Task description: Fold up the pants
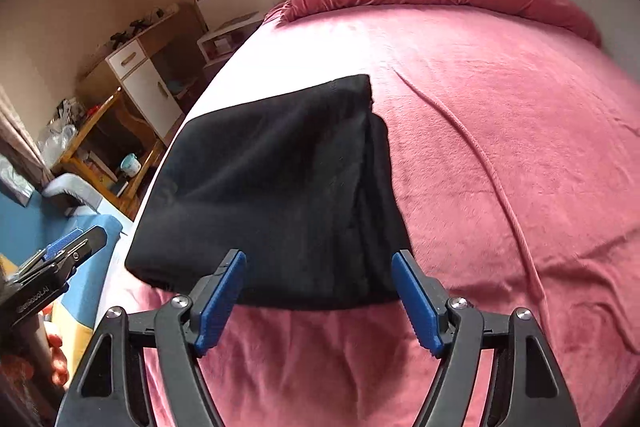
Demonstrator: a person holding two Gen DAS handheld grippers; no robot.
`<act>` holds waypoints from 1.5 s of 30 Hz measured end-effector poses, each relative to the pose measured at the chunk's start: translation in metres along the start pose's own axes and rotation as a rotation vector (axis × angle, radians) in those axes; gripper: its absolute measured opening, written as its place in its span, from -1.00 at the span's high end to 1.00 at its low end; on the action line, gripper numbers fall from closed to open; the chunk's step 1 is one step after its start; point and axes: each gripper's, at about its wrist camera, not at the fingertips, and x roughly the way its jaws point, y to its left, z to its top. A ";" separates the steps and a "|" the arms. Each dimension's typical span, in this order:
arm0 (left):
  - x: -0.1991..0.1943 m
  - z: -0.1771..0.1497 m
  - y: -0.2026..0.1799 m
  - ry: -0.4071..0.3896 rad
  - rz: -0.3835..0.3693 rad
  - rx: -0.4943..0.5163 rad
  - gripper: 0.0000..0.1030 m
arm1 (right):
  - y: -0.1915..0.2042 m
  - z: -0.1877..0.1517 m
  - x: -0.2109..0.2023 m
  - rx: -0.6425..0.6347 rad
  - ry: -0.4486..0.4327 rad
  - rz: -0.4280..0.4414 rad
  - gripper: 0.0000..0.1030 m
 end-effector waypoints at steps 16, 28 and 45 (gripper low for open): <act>-0.048 -0.056 -0.012 -0.015 0.020 0.025 -0.50 | 0.027 -0.067 -0.014 -0.034 0.004 -0.126 -0.54; -0.064 -0.061 -0.015 -0.043 0.005 0.029 -0.50 | 0.039 -0.069 -0.037 -0.065 -0.050 -0.156 -0.60; -0.065 -0.062 -0.021 -0.044 0.035 0.052 -0.51 | 0.040 -0.072 -0.035 -0.072 -0.040 -0.166 -0.61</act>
